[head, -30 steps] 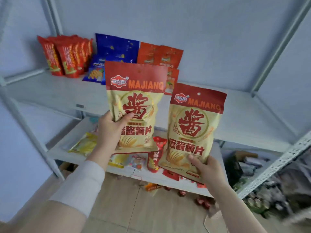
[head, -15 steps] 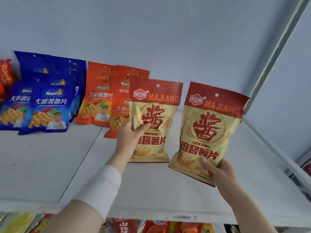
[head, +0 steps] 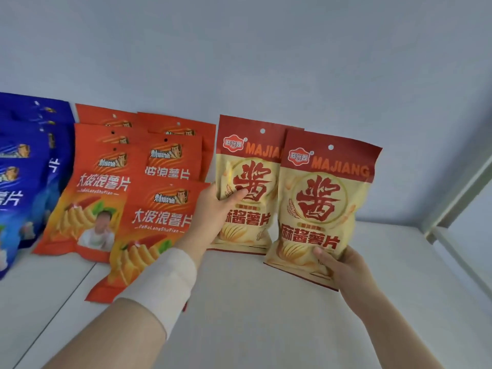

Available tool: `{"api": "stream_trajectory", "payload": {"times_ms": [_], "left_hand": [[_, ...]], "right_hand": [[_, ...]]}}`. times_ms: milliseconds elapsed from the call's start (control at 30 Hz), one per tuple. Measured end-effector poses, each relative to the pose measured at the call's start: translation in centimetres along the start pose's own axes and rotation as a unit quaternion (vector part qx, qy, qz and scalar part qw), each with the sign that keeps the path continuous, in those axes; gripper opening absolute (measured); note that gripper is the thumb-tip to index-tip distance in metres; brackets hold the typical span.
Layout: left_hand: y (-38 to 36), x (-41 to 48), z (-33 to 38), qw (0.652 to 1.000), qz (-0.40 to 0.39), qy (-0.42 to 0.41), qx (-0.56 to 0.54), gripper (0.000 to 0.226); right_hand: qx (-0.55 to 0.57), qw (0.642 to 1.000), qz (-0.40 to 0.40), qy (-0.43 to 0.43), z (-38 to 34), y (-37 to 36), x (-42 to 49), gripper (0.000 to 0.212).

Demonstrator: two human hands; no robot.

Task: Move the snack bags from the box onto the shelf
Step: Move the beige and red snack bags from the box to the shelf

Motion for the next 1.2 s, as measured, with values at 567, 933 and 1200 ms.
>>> {"api": "stream_trajectory", "payload": {"times_ms": [567,933,1200], "left_hand": [[0.0,6.8,-5.5,0.996,0.047,0.029,0.076,0.046],[0.9,7.8,-3.7,0.97,0.099,-0.043,0.218,0.081],[0.7,6.8,0.4,0.877,0.093,-0.162,0.442,0.077]], "right_hand": [[-0.053,0.997,0.008,0.062,-3.3,-2.9,11.6,0.042],[-0.129,0.982,0.11,0.079,-4.2,-3.4,11.6,0.051],[-0.293,0.914,0.267,0.087,-5.1,-3.0,9.0,0.092]]}}
Point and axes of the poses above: each hand's wrist, its own x-axis towards the middle knuckle, its own y-axis out of the back of the hand, z = x × y, the point moved 8 cm from there along x, towards the middle knuckle, and after that the axes turned 14 degrees about -y, right-handed, at the moved point
